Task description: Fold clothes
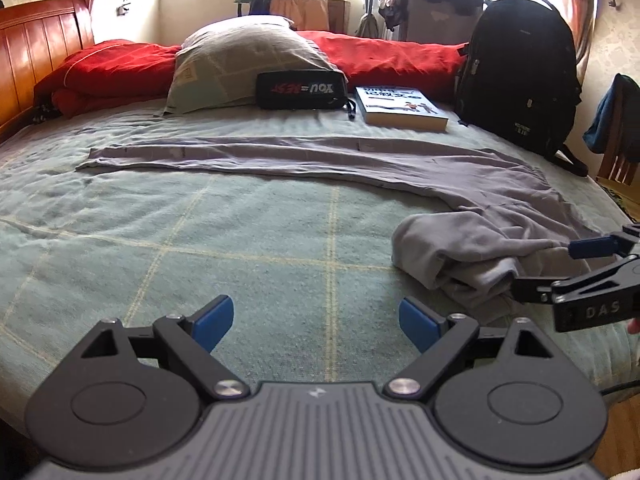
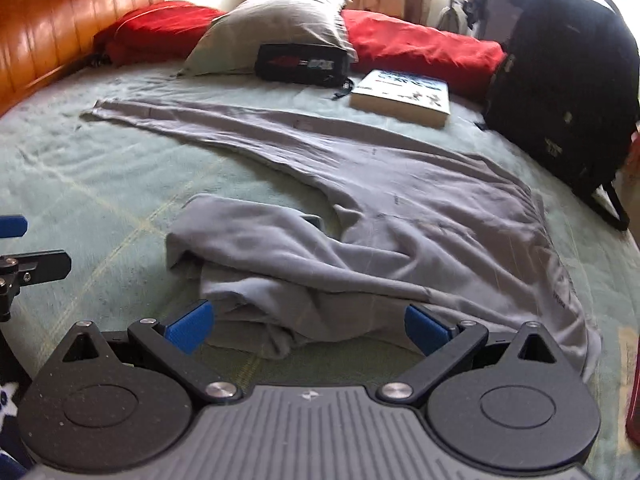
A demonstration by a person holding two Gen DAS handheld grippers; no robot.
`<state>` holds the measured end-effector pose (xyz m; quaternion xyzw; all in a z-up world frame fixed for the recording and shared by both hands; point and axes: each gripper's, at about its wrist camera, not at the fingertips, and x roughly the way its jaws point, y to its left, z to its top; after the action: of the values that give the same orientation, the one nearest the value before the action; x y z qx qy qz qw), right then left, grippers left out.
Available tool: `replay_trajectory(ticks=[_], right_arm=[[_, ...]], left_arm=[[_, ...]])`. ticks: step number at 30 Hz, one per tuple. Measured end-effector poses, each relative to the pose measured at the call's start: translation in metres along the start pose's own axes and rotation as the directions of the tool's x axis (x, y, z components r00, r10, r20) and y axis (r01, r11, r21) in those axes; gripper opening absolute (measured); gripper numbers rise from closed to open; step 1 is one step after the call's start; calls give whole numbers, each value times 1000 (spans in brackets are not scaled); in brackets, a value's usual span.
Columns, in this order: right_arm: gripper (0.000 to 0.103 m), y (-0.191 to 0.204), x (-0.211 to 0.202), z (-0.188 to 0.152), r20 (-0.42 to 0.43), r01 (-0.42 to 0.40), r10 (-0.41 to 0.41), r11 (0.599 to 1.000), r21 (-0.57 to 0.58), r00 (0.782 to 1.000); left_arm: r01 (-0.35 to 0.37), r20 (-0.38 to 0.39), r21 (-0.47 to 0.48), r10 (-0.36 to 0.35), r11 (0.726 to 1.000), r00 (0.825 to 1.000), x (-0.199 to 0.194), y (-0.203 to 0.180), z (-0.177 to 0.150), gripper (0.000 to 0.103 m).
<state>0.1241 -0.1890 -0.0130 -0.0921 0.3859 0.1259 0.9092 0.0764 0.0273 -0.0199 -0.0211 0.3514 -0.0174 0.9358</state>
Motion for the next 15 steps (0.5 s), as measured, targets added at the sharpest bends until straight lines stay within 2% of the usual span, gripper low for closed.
replay_trajectory(ticks=[8, 12, 15], right_arm=[[103, 14, 57, 39, -50, 22, -27, 994, -104, 998], [103, -18, 73, 60, -37, 2, -2, 1000, -2, 999], [103, -47, 82, 70, -28, 37, -35, 997, 63, 999]], left_arm=[[-31, -19, -35, 30, 999, 999, 15, 12, 2, 90], [-43, -38, -29, 42, 999, 998, 27, 12, 6, 90], [-46, -52, -22, 45, 999, 998, 36, 9, 9, 90]])
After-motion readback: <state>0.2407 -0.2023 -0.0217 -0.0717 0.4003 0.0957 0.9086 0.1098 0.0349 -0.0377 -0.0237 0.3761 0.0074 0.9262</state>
